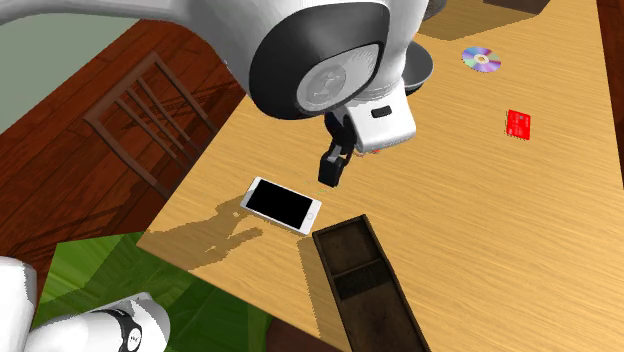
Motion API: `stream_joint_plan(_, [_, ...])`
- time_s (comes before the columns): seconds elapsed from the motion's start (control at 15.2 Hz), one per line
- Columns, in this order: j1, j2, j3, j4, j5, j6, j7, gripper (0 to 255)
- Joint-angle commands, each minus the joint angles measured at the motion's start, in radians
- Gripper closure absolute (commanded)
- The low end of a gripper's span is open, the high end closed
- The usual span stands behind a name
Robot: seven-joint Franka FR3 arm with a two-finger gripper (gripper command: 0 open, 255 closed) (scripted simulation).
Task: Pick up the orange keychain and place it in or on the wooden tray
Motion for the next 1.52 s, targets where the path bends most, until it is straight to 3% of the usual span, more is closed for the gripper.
stream_joint_plan(0.0, [0.008,0.088,0.009,0.075,-0.037,0.005,0.068,0])
stream_joint_plan(0.66, [0.126,0.502,-0.027,0.498,-0.186,-0.034,0.327,0])
stream_joint_plan(1.12, [0.131,0.540,-0.038,0.459,-0.202,0.041,0.337,0])
stream_joint_plan(1.45, [0.131,0.543,-0.039,0.456,-0.204,0.047,0.338,0])
